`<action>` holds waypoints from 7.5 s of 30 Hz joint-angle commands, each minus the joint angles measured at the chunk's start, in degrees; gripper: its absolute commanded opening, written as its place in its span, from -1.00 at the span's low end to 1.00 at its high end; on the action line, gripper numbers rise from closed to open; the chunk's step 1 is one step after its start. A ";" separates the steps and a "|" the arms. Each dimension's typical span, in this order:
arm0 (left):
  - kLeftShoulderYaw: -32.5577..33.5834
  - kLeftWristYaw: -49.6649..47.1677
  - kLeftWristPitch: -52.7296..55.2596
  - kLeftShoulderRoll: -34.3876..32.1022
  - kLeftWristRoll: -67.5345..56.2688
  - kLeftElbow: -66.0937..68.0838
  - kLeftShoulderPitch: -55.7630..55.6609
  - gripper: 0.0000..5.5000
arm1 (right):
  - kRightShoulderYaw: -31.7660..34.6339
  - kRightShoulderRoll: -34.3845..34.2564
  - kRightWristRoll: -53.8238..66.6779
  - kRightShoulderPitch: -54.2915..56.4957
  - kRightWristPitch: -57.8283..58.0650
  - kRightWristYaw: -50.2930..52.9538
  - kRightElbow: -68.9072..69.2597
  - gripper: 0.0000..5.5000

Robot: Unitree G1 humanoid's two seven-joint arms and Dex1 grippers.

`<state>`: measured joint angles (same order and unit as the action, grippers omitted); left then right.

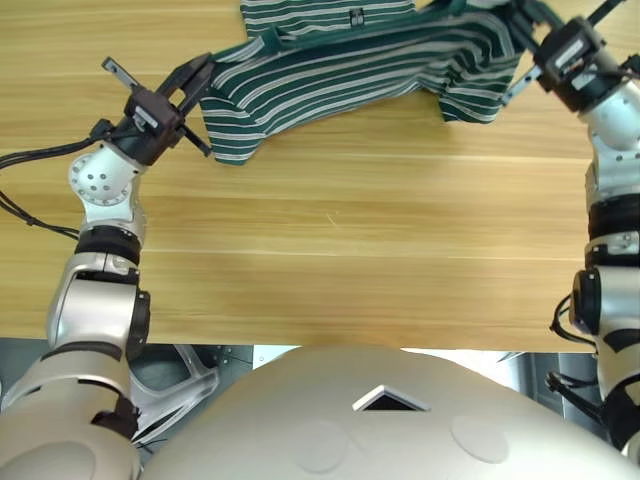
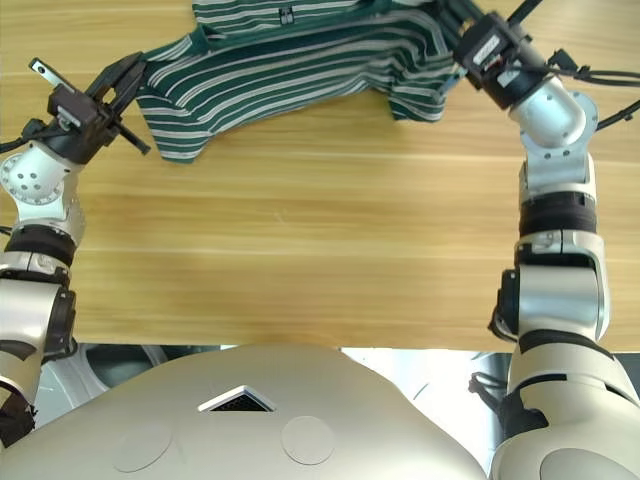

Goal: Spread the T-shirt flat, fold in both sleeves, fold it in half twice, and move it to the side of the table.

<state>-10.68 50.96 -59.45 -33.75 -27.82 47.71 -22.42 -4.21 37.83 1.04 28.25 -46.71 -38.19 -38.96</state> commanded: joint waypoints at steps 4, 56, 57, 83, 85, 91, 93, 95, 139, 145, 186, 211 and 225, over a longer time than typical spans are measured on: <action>5.54 20.99 9.12 -5.90 -9.53 -15.19 9.25 -1.00 | -9.95 9.08 2.00 -17.13 -0.46 -21.02 10.39 -1.00; 16.45 24.09 6.87 -5.59 7.41 -15.40 19.06 -0.48 | -1.12 10.14 -2.23 -23.07 8.27 -15.22 16.17 -0.36; 15.87 22.62 5.21 -5.36 10.72 -13.37 18.42 -0.52 | -1.60 9.90 -3.63 -22.64 7.90 -14.53 15.26 -0.41; 11.77 -5.99 5.96 -13.41 55.78 -27.85 28.25 -0.22 | 5.18 9.94 7.75 -27.43 9.57 -15.35 17.45 0.16; 9.96 -3.23 8.64 -15.63 52.18 -33.50 30.18 -0.22 | 5.08 9.90 8.63 -28.10 9.68 -15.89 18.35 0.31; 11.53 -1.52 16.30 -20.89 43.70 -44.46 32.47 -0.22 | 5.34 9.59 8.63 -29.66 9.52 -15.74 18.29 0.66; 12.42 -3.07 17.85 -21.54 44.18 -44.63 32.69 -0.22 | 5.22 9.35 8.51 -29.73 9.54 -15.61 18.19 0.80; 12.83 -4.53 18.57 -21.98 45.44 -44.03 32.72 -0.22 | 5.26 9.19 8.60 -29.86 9.56 -15.54 18.18 0.92; 5.70 -7.41 22.66 -26.76 47.34 -44.95 33.95 -0.99 | 7.22 8.98 8.78 -32.94 9.86 -15.46 22.37 0.96; 8.71 -8.05 22.06 -27.73 44.82 -46.89 35.31 -0.99 | 7.04 8.54 8.72 -32.87 9.59 -15.42 21.31 0.96; -3.20 -13.26 4.36 -19.12 51.96 -36.71 15.76 -0.99 | 4.69 5.73 7.34 -31.36 9.24 -15.14 20.14 0.96; -10.44 -12.22 7.27 -12.09 52.10 -39.62 8.92 -0.99 | 3.54 4.73 6.37 -30.53 8.71 -14.11 19.21 0.96; -16.61 -9.71 11.38 -8.33 53.06 -35.57 8.79 -0.99 | 3.35 4.51 6.52 -30.07 8.70 -14.19 19.62 0.96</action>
<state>-26.43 39.45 -49.40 -41.65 25.63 11.56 -13.63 -0.65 42.79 7.75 -2.95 -37.76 -52.43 -19.55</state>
